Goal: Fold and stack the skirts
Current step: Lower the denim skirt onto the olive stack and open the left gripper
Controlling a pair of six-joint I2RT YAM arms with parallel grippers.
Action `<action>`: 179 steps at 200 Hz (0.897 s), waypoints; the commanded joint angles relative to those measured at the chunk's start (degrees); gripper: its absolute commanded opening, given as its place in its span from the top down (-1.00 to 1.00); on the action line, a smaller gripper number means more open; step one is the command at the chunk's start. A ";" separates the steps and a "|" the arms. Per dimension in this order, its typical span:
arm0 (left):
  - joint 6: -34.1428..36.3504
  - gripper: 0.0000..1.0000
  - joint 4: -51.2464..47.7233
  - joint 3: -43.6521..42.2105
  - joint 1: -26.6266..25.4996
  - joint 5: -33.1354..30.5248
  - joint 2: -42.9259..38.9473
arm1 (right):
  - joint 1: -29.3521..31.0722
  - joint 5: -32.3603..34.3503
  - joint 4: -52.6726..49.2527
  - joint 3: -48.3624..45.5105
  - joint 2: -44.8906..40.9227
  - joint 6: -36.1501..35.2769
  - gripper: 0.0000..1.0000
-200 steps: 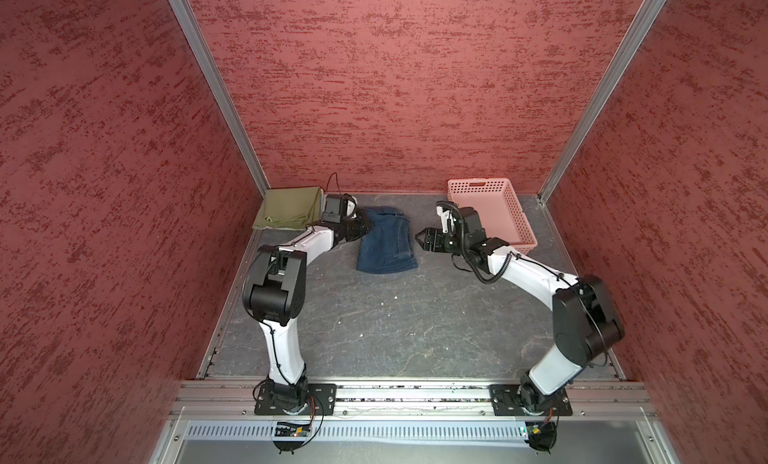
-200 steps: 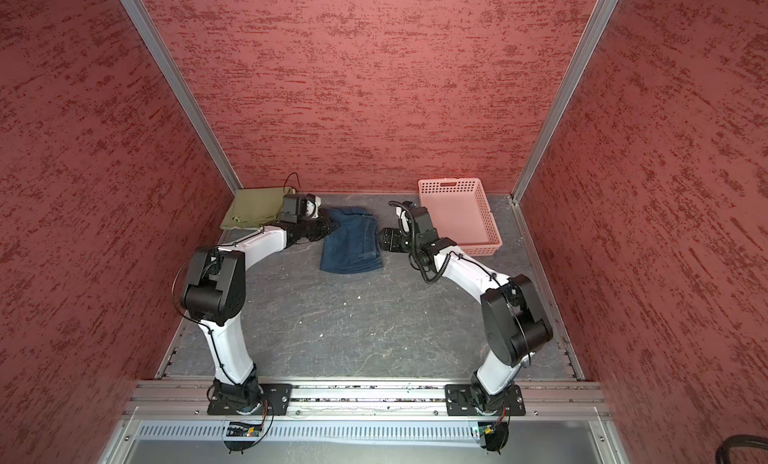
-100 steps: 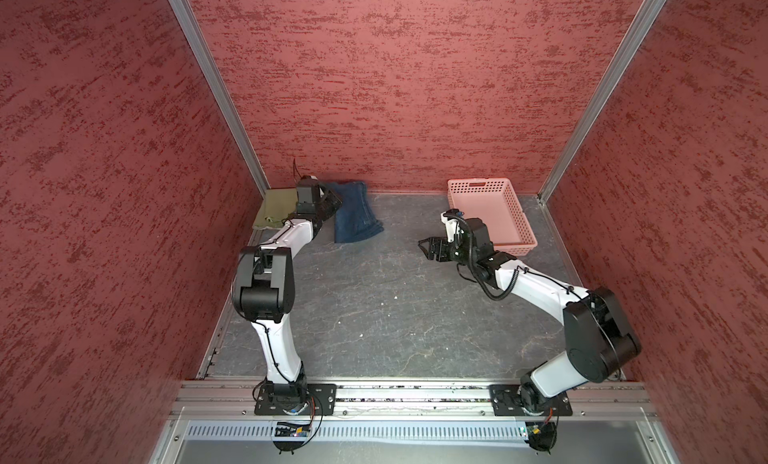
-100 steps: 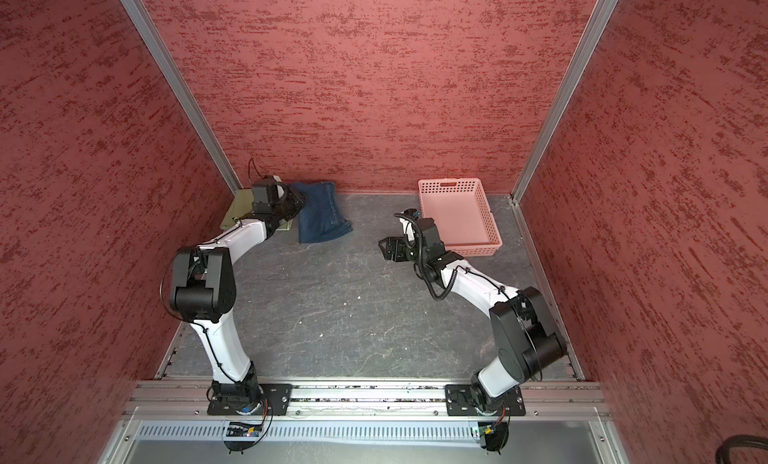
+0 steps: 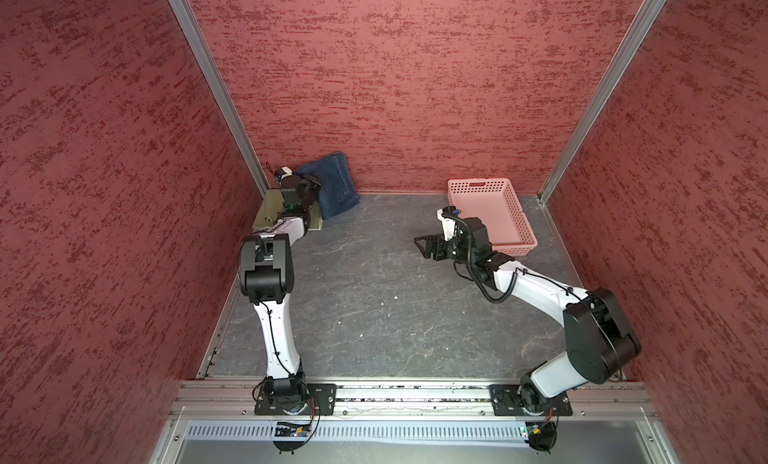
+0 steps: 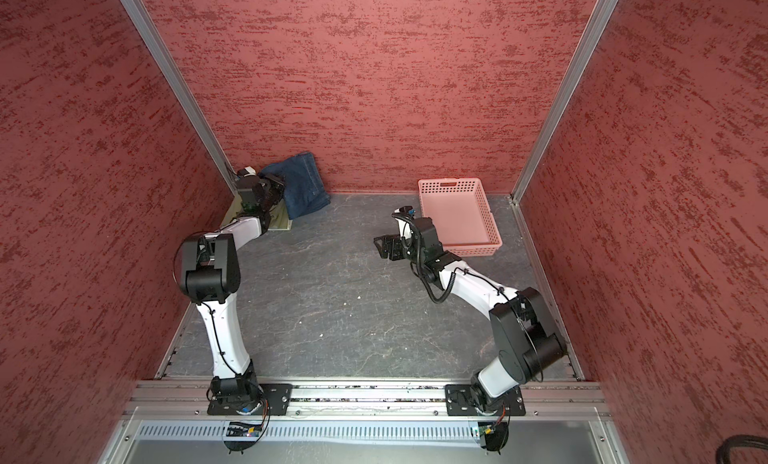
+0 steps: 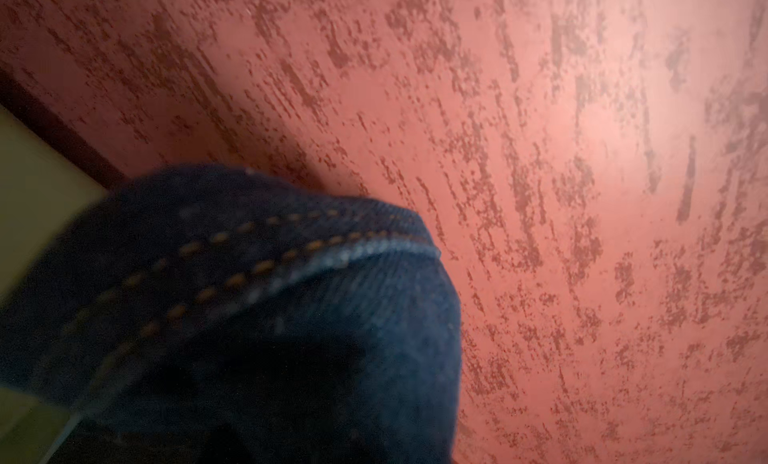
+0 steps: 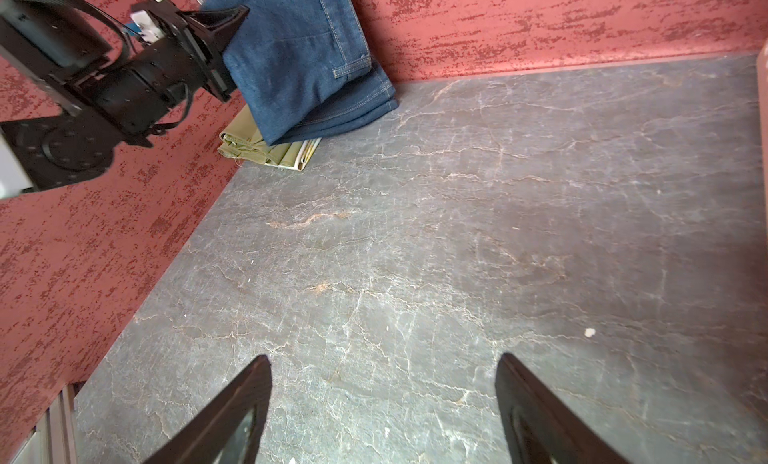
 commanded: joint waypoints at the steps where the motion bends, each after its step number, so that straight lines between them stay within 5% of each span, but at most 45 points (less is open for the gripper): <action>1: -5.44 1.00 12.57 4.50 2.13 1.30 0.98 | 0.61 -0.32 1.11 2.86 0.83 -0.91 -0.70; 108: -12.31 1.00 15.14 16.53 5.85 6.05 5.40 | 2.58 -0.34 0.11 6.91 4.59 -0.92 -0.69; 179: -8.64 1.00 18.27 2.51 8.39 4.38 2.00 | 3.12 -0.68 -0.34 8.28 6.00 -1.05 -0.69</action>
